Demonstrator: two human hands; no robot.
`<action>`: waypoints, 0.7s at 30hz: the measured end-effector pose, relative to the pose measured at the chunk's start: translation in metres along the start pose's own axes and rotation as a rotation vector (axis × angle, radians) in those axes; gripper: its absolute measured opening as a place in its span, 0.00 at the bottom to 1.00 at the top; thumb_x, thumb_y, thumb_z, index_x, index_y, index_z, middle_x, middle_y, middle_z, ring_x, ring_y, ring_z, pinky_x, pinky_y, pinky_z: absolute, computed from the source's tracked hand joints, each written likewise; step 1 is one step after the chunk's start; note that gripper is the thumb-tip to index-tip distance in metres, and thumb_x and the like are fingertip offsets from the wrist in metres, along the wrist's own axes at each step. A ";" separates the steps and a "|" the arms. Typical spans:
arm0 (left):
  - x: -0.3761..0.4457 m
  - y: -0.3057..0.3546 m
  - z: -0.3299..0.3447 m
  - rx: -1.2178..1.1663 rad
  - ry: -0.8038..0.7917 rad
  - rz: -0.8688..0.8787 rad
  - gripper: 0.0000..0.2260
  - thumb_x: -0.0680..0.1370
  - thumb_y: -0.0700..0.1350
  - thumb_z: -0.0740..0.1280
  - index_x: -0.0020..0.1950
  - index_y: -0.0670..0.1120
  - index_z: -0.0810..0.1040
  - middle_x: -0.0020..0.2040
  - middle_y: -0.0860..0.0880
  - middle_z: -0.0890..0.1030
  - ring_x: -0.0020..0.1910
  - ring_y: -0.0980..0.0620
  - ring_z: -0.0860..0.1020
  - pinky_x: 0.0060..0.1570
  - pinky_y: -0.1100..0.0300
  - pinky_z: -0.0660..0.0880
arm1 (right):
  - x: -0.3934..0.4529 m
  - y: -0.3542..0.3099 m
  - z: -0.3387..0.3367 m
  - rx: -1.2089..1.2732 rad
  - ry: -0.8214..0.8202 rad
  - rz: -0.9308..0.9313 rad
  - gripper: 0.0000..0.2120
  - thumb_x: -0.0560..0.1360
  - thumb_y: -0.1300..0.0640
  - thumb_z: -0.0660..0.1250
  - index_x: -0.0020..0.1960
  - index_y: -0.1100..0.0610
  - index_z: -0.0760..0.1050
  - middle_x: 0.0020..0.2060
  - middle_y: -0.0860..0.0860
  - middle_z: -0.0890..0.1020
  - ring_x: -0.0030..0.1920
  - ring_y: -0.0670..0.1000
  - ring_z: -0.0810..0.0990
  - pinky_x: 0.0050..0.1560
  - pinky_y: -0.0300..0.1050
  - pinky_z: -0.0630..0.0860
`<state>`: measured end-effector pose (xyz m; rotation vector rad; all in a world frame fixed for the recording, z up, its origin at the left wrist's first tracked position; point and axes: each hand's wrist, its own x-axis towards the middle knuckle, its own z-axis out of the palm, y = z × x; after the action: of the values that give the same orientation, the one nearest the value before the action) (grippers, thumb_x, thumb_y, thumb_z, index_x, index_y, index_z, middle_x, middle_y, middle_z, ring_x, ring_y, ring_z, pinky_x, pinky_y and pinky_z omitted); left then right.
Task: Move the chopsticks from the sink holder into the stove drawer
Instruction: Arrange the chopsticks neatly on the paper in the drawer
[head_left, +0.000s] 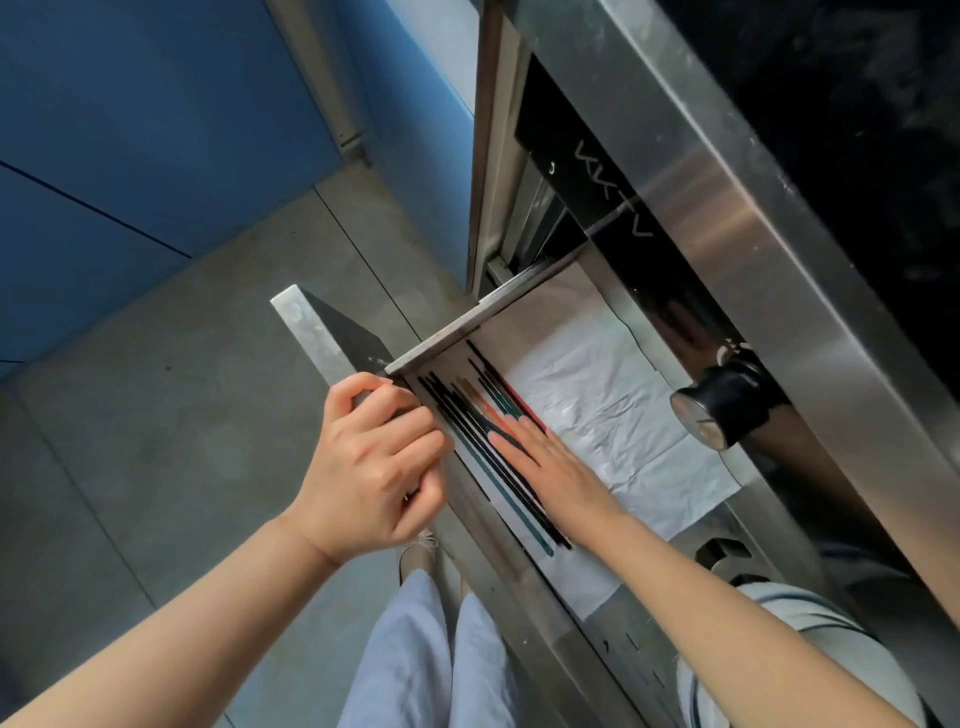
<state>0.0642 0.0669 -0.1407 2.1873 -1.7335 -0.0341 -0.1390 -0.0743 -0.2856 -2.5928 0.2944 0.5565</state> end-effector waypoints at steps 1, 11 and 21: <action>0.000 0.000 0.000 -0.001 0.006 0.003 0.13 0.73 0.41 0.58 0.34 0.45 0.79 0.35 0.50 0.80 0.41 0.47 0.77 0.63 0.57 0.60 | -0.003 0.002 0.001 -0.012 0.009 0.004 0.48 0.64 0.78 0.53 0.78 0.51 0.42 0.77 0.49 0.41 0.77 0.51 0.38 0.76 0.48 0.41; 0.000 0.000 0.001 0.003 0.008 0.013 0.14 0.75 0.43 0.57 0.36 0.46 0.81 0.37 0.50 0.81 0.40 0.46 0.77 0.63 0.57 0.60 | -0.015 0.004 0.012 -0.157 -0.024 -0.017 0.32 0.80 0.51 0.55 0.77 0.63 0.46 0.77 0.58 0.49 0.77 0.56 0.48 0.75 0.54 0.53; 0.001 0.000 0.001 -0.009 0.012 0.044 0.15 0.75 0.42 0.57 0.40 0.46 0.83 0.41 0.50 0.83 0.41 0.46 0.77 0.59 0.50 0.63 | 0.000 0.005 -0.007 -0.139 0.029 -0.062 0.39 0.71 0.64 0.68 0.76 0.45 0.56 0.77 0.57 0.53 0.77 0.59 0.51 0.74 0.56 0.54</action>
<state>0.0644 0.0657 -0.1416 2.1382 -1.7705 -0.0174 -0.1384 -0.0820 -0.2815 -2.7357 0.1903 0.5345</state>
